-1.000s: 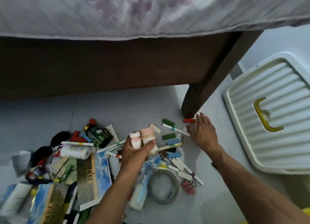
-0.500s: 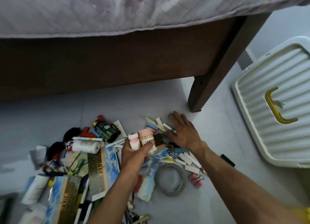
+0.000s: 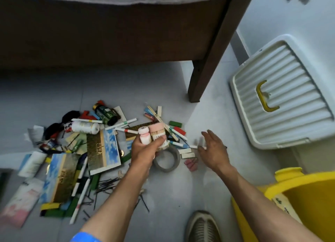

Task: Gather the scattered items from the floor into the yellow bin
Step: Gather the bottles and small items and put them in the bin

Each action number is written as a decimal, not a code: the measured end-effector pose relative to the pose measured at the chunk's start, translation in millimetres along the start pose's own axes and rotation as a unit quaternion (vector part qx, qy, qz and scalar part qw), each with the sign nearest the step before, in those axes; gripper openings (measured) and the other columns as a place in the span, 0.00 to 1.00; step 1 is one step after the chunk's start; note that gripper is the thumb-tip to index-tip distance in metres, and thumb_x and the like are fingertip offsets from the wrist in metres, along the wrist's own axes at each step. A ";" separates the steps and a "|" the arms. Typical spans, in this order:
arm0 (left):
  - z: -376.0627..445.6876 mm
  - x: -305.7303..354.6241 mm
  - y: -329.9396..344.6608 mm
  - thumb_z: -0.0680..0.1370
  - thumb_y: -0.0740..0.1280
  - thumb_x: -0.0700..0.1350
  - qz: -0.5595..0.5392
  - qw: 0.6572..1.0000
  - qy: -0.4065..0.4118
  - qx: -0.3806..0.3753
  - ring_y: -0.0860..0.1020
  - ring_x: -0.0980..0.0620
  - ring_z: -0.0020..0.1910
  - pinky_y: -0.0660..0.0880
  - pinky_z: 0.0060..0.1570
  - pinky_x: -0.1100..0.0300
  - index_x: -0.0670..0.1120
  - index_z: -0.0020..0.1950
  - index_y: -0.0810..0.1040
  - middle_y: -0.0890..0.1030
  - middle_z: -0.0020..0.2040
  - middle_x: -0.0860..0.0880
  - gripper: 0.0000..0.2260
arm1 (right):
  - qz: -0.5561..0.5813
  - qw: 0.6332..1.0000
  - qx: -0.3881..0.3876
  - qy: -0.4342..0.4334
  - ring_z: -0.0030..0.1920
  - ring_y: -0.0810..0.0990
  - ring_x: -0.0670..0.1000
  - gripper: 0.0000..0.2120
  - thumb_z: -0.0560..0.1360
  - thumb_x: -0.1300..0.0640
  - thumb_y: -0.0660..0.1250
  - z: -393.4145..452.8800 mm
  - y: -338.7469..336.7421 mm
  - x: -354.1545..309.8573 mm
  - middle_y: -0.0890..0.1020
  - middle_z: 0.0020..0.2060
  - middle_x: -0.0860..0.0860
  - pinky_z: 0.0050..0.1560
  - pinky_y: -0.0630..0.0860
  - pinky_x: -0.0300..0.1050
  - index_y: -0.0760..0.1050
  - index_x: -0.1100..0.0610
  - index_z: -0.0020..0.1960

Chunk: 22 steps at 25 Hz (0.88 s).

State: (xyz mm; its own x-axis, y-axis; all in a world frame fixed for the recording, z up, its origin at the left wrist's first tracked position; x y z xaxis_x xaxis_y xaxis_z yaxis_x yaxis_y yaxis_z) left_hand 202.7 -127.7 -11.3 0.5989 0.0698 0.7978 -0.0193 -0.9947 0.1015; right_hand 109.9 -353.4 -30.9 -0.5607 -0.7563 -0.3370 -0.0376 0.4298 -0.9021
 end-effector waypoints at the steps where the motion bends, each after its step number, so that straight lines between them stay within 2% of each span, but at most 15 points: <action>1: -8.1 2.5 -6.5 0.66 0.80 0.42 -0.003 1.000 -0.002 0.015 0.84 0.57 0.37 0.77 0.30 0.65 0.51 0.49 0.81 0.86 0.40 0.55 0.15 | 0.003 0.998 -0.020 0.064 0.70 0.67 0.61 0.26 0.75 0.54 0.65 -4.0 -6.4 14.2 0.67 0.72 0.57 0.66 0.68 0.56 0.65 0.57 0.72; 3: -29.1 14.2 -19.6 0.66 0.80 0.43 0.009 0.999 0.003 0.041 0.84 0.58 0.35 0.78 0.29 0.64 0.51 0.48 0.80 0.85 0.37 0.57 0.15 | 0.022 0.988 -0.069 0.135 0.66 0.70 0.61 0.26 0.75 0.55 0.65 -10.8 -13.2 20.5 0.69 0.69 0.56 0.63 0.70 0.55 0.65 0.57 0.72; 4: -32.0 18.0 -23.7 0.66 0.80 0.44 0.004 0.999 0.003 0.045 0.84 0.56 0.37 0.79 0.32 0.61 0.51 0.49 0.80 0.86 0.38 0.56 0.15 | 0.025 0.990 -0.072 0.120 0.66 0.71 0.60 0.28 0.74 0.55 0.66 -10.7 -14.8 14.1 0.70 0.69 0.56 0.63 0.71 0.54 0.65 0.56 0.72; 5: -31.5 21.0 -29.0 0.66 0.79 0.44 -0.006 0.998 -0.001 0.055 0.85 0.54 0.39 0.80 0.35 0.58 0.51 0.50 0.80 0.86 0.40 0.55 0.15 | 0.022 0.995 -0.070 0.063 0.65 0.72 0.59 0.29 0.73 0.55 0.68 -10.1 -14.4 -1.8 0.72 0.69 0.55 0.63 0.71 0.52 0.66 0.54 0.73; 6: -29.6 21.6 -36.7 0.67 0.79 0.44 -0.011 0.998 -0.008 0.067 0.85 0.53 0.40 0.80 0.37 0.56 0.51 0.50 0.80 0.86 0.41 0.53 0.15 | 0.012 0.997 -0.068 -0.033 0.64 0.73 0.58 0.29 0.72 0.54 0.69 -13.7 -10.7 -26.5 0.73 0.68 0.54 0.62 0.72 0.51 0.67 0.53 0.72; 8: -25.1 20.1 -49.1 0.68 0.78 0.42 -0.022 0.998 -0.008 0.063 0.85 0.51 0.42 0.80 0.38 0.56 0.51 0.51 0.81 0.86 0.43 0.52 0.14 | -0.053 0.968 -0.090 -0.228 0.64 0.72 0.56 0.25 0.70 0.51 0.70 -33.5 14.2 -74.7 0.73 0.67 0.51 0.61 0.72 0.51 0.73 0.50 0.66; 10: -21.1 12.8 -61.0 0.69 0.77 0.40 -0.042 0.998 -0.023 0.042 0.85 0.47 0.45 0.81 0.42 0.53 0.47 0.54 0.81 0.86 0.46 0.48 0.16 | -0.130 0.940 -0.085 -0.303 0.67 0.69 0.57 0.15 0.73 0.48 0.68 -49.3 36.7 -97.2 0.70 0.69 0.52 0.62 0.71 0.54 0.79 0.50 0.58; 12: -19.6 8.1 -75.3 0.67 0.76 0.39 -0.078 0.996 -0.049 0.010 0.84 0.45 0.48 0.81 0.48 0.48 0.45 0.55 0.81 0.85 0.50 0.44 0.17 | -0.142 0.942 -0.054 -0.298 0.67 0.67 0.58 0.11 0.75 0.49 0.66 -51.2 39.7 -101.7 0.70 0.68 0.53 0.63 0.68 0.55 0.82 0.52 0.52; 14: -22.5 5.0 -83.4 0.65 0.75 0.40 -0.104 0.990 -0.087 -0.044 0.83 0.44 0.49 0.78 0.53 0.45 0.44 0.55 0.80 0.84 0.51 0.42 0.19 | -0.049 0.956 -0.024 -0.289 0.63 0.72 0.57 0.08 0.75 0.51 0.69 -52.7 26.3 -104.6 0.74 0.62 0.52 0.58 0.70 0.53 0.82 0.54 0.49; 16: -28.8 2.8 -83.0 0.66 0.74 0.40 -0.128 0.978 -0.123 -0.108 0.84 0.44 0.48 0.75 0.57 0.42 0.44 0.56 0.79 0.84 0.49 0.42 0.18 | 0.060 0.954 0.039 -0.292 0.56 0.75 0.56 0.07 0.73 0.52 0.72 -61.2 7.1 -114.3 0.77 0.56 0.52 0.53 0.73 0.50 0.82 0.56 0.46; 18: -37.2 4.9 -76.4 0.67 0.76 0.40 -0.177 0.959 -0.128 -0.180 0.84 0.44 0.48 0.75 0.56 0.41 0.44 0.55 0.82 0.84 0.49 0.41 0.16 | 0.097 0.941 0.086 -0.314 0.57 0.75 0.54 0.07 0.74 0.51 0.72 -75.2 -5.4 -132.6 0.78 0.56 0.50 0.55 0.72 0.50 0.82 0.54 0.47; 20: -44.4 13.5 -74.8 0.62 0.80 0.44 -0.216 0.946 -0.111 -0.212 0.83 0.44 0.48 0.78 0.53 0.45 0.43 0.54 0.84 0.84 0.50 0.40 0.21 | 0.102 0.926 0.077 -0.355 0.61 0.73 0.54 0.09 0.75 0.48 0.69 -86.2 -6.3 -154.0 0.79 0.58 0.49 0.58 0.68 0.51 0.83 0.52 0.49; 22: -44.3 21.7 -85.8 0.55 0.83 0.45 -0.244 0.944 -0.089 -0.201 0.83 0.44 0.47 0.80 0.48 0.49 0.42 0.58 0.80 0.83 0.49 0.40 0.33 | 0.157 0.922 0.026 -0.354 0.63 0.73 0.51 0.10 0.77 0.47 0.66 -86.9 -0.2 -166.8 0.79 0.59 0.47 0.61 0.68 0.46 0.83 0.50 0.52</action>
State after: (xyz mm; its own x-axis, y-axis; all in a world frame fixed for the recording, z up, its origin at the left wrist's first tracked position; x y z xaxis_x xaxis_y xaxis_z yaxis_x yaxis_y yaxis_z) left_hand 181.9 -37.5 23.6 0.7392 0.4633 0.4888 0.0127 -0.7352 0.6777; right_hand 131.6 -184.5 48.9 0.1435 -0.7386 -0.6587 0.0841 0.6723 -0.7355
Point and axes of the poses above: each hand's wrist, its own z-axis towards the middle knuckle, its own y-axis out of the palm, x = y × z, the point moved 5 cm from there along z, towards the middle knuckle
